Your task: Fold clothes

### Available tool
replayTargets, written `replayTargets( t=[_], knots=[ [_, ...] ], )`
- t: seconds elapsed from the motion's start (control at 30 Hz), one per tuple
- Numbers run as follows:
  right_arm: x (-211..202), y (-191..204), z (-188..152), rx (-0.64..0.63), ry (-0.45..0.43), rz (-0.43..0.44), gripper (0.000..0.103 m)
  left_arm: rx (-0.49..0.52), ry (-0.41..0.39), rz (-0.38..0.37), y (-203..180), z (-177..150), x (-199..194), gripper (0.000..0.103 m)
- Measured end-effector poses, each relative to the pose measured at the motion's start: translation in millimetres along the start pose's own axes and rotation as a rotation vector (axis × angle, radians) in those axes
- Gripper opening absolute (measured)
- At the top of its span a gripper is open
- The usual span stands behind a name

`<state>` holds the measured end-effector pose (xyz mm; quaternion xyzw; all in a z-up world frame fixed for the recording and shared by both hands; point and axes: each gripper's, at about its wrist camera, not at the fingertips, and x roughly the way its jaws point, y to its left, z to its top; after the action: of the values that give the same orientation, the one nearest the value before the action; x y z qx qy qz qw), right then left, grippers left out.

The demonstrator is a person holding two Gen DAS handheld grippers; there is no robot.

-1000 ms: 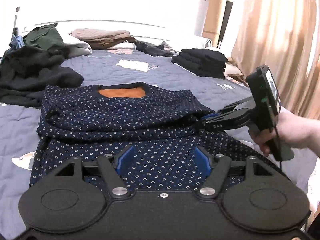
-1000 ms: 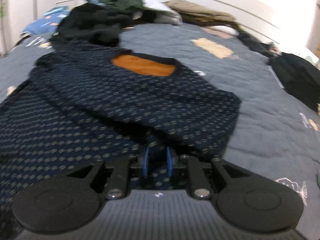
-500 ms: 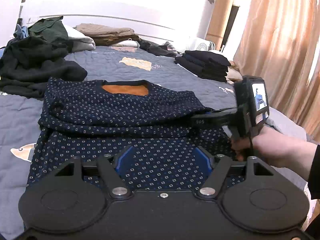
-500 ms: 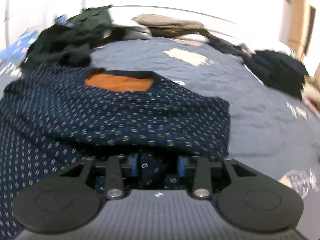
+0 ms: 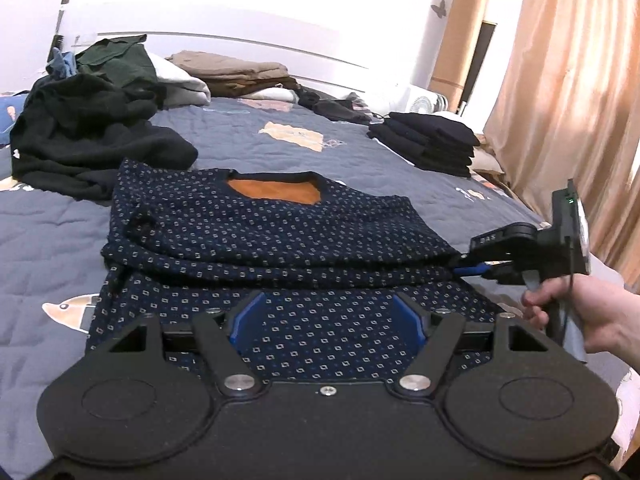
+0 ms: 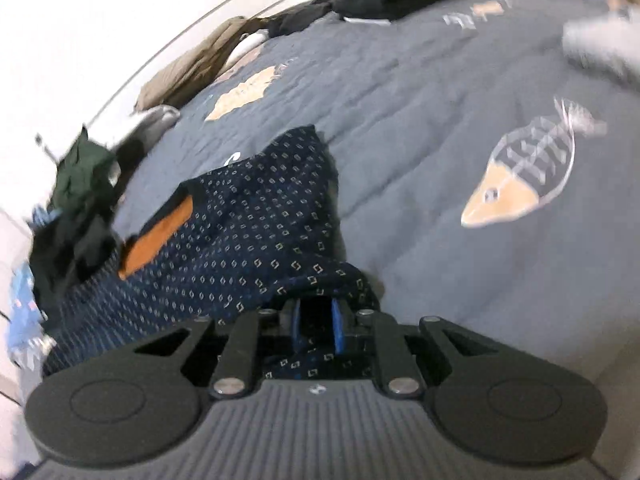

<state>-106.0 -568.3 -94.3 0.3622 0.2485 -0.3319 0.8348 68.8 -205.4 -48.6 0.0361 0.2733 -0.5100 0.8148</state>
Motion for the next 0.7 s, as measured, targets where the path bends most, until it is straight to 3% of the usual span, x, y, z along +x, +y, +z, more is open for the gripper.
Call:
replayTargets(
  t=[0.17,0.27,0.43,0.53,0.6,0.7],
  knots=[
    [-26.6,21.4,1.6,-0.135,-0.032,-0.112,0.023,-0.006,-0.005,0.026,8.9,4.8,0.0,0.074],
    [-46.1,24.4,7.6,-0.121,-0.090,-0.059,0.024,-0.015,-0.015,0.055,18.5,9.5,0.7,0.074],
    [-46.7,35.0,6.2,-0.136,-0.142,0.078,0.035,-0.054,-0.028,0.129,49.6,24.3,15.8,0.074],
    [-31.5,37.9,4.3,-0.165,-0.137,0.095,0.037,-0.077,-0.036,0.173,68.2,33.2,24.9,0.068],
    [-21.0,39.9,3.5,-0.193,-0.133,0.101,0.037,-0.093,-0.041,0.203,80.6,39.2,31.0,0.050],
    [-8.3,43.0,1.0,-0.215,-0.124,0.093,0.037,-0.116,-0.049,0.247,99.3,48.1,40.1,0.035]
  ],
)
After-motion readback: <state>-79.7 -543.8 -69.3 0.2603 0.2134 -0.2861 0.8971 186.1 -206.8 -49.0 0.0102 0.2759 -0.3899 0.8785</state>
